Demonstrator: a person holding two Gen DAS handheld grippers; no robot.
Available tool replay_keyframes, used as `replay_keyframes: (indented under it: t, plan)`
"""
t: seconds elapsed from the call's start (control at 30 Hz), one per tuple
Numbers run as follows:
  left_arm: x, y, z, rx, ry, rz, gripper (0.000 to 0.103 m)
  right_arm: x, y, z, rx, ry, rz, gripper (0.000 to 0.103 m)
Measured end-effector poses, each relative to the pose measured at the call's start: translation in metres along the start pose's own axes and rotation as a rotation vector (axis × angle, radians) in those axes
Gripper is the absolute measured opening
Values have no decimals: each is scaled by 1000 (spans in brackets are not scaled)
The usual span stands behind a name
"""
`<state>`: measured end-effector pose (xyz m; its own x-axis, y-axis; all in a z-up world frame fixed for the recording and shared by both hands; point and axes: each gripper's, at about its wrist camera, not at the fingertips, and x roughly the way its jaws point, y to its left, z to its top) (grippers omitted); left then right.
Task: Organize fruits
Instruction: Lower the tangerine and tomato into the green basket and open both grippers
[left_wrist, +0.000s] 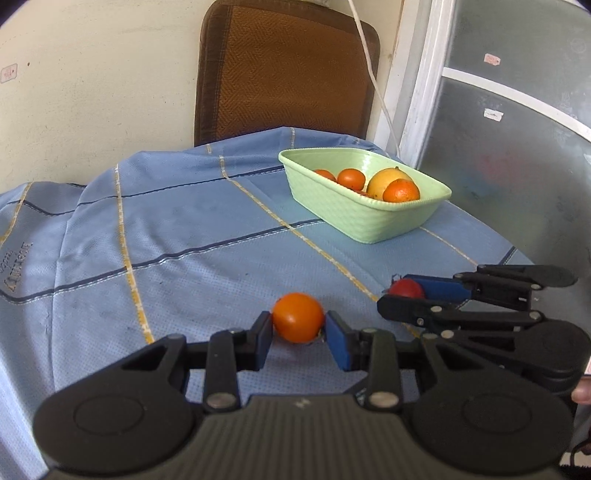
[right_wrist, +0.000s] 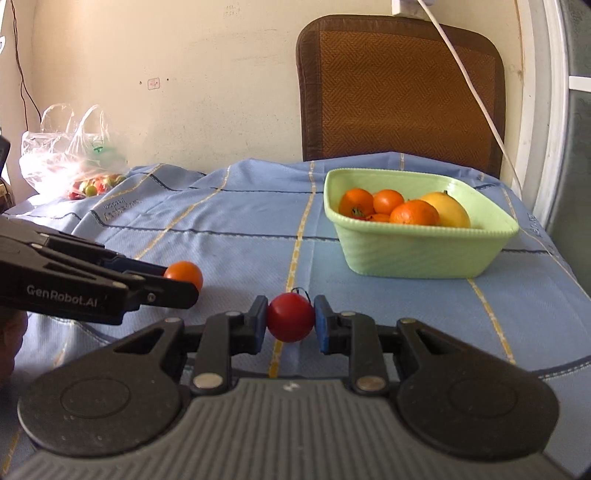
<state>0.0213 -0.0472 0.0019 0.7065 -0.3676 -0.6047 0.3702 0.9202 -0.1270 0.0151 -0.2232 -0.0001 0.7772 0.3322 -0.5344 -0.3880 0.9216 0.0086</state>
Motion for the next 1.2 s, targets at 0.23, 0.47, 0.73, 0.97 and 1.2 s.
replay_keyframes:
  t: [0.23,0.47,0.73,0.97,1.2]
  plan:
    - [-2,1,6,-7,-18,48,51,2,-2,-2,34,6,19,45]
    - [10,-9,6,33,4,52,32,-5,-1,-7,27,7,34,48]
    - [8,-18,46,46,-36,-24,31,-13,-7,-1,14,-67,9,29]
    - [39,-38,111,47,-89,-94,32,-17,-52,27,85,-222,-112,29]
    - [89,-42,132,-20,-16,-149,32,0,-93,34,148,-226,-191,29]
